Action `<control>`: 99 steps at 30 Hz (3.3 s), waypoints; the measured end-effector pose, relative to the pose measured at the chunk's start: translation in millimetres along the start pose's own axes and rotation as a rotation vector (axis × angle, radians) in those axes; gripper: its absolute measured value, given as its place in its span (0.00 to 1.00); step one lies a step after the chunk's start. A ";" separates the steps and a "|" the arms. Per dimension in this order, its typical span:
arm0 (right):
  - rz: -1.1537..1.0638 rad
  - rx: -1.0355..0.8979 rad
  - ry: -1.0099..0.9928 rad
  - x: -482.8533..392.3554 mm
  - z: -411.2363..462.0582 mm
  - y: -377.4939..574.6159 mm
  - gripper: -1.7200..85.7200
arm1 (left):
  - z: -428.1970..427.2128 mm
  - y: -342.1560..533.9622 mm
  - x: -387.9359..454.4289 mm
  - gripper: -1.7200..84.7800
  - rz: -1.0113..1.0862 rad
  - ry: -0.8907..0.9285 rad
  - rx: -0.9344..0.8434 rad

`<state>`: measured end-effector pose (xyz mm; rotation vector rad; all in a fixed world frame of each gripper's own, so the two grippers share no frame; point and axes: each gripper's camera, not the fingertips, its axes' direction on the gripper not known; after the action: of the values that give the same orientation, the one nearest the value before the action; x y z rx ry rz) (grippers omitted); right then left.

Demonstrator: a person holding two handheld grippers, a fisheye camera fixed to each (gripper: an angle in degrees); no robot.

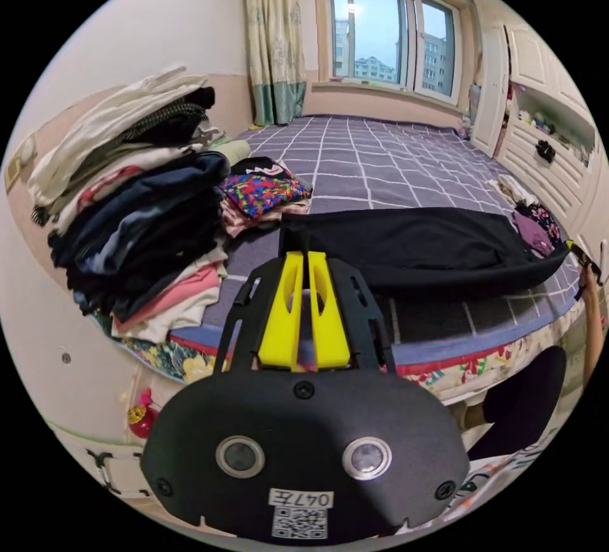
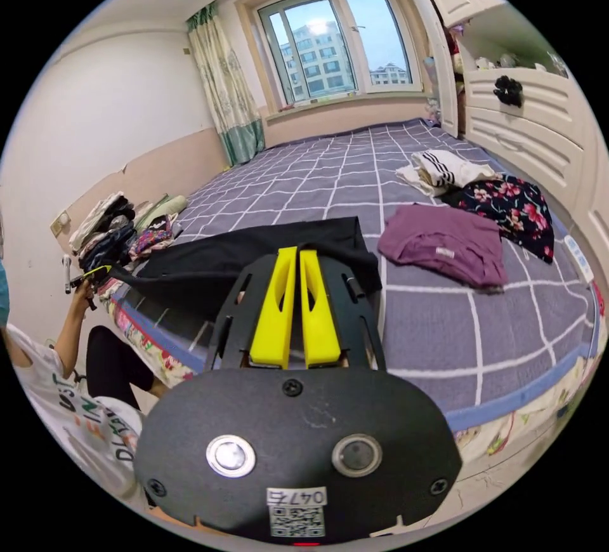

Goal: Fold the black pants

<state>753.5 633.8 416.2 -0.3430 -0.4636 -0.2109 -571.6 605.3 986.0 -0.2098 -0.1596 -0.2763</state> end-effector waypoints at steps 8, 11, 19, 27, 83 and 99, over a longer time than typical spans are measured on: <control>-0.023 -0.086 0.155 -36.2 159.1 -106.8 0.02 | 126.0 -102.2 -10.7 0.01 -0.024 -0.008 -0.261; -0.061 -0.121 0.226 -54.6 221.1 -128.0 0.02 | 166.2 -127.5 -20.4 0.02 -0.064 0.025 -0.329; -0.082 -0.203 0.324 -85.4 360.7 -146.9 0.02 | 230.8 -165.4 -53.3 0.15 -0.104 0.086 -0.372; -0.101 -0.112 0.165 -119.3 422.1 -147.6 0.10 | 210.9 -152.6 -95.2 0.16 -0.173 0.171 -0.185; -1.044 -0.528 -0.699 -955.3 1027.9 -125.6 0.06 | 337.4 -74.4 -162.5 0.15 -0.080 0.123 -0.311; -1.114 -0.469 -0.717 -1003.5 1037.8 -102.8 0.10 | 321.5 -39.4 -196.1 0.15 -0.086 0.247 -0.285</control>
<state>-567.2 1043.6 843.3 -0.5931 -1.3007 -1.3214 -810.0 690.8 1267.5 -0.4489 0.1169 -0.4080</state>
